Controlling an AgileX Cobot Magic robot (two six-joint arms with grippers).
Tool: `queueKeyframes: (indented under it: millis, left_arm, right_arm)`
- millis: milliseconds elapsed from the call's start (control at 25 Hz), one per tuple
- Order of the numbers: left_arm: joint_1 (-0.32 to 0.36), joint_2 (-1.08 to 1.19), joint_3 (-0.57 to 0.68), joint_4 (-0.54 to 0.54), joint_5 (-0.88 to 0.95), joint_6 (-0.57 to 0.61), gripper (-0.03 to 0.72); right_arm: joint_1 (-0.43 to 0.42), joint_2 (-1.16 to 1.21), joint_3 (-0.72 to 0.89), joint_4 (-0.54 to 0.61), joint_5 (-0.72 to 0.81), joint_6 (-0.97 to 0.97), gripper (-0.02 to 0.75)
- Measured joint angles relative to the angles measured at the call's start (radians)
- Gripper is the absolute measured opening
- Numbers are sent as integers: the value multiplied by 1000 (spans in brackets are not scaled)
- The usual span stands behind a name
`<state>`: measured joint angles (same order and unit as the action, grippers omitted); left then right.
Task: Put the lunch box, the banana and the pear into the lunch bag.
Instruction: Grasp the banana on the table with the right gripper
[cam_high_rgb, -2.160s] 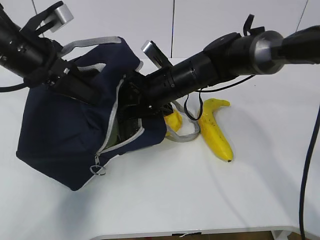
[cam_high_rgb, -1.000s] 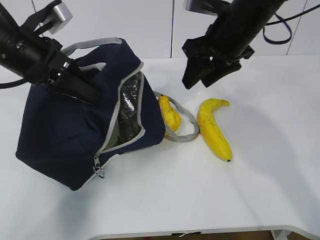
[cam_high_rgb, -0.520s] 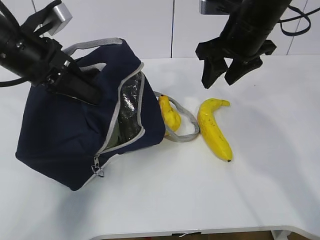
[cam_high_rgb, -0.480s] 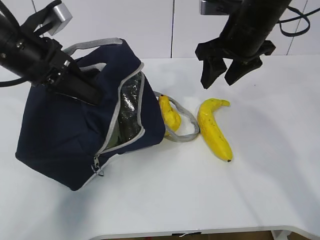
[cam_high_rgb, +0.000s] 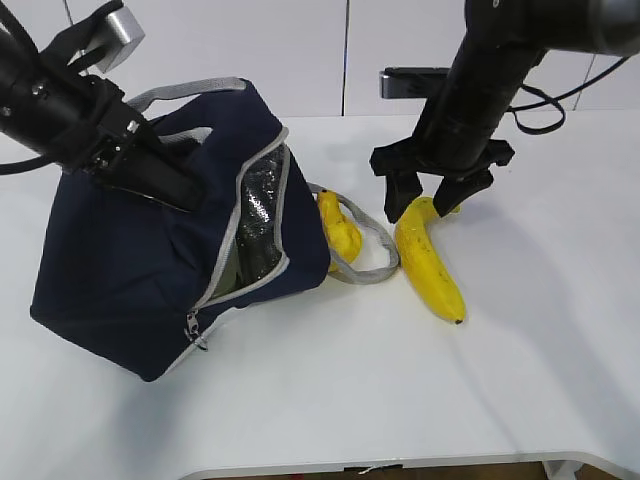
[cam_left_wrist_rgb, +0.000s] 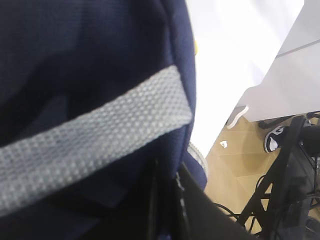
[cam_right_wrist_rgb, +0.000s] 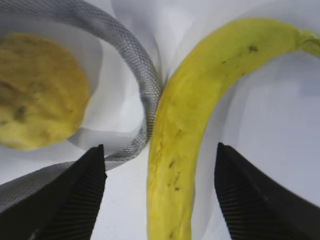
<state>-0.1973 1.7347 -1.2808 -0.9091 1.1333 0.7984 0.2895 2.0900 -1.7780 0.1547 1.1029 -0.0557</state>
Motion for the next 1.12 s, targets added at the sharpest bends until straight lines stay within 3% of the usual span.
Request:
queueKeyframes:
  millis: [800,1120]
  left_arm:
    - [0,0,0,0,4,-6,-10]
    - [0,0,0,-7,9,-7,-10]
  right_arm:
    - [0,123,-6,-44,-19,12,546]
    - [0,123,-6,-44,-19,12,382]
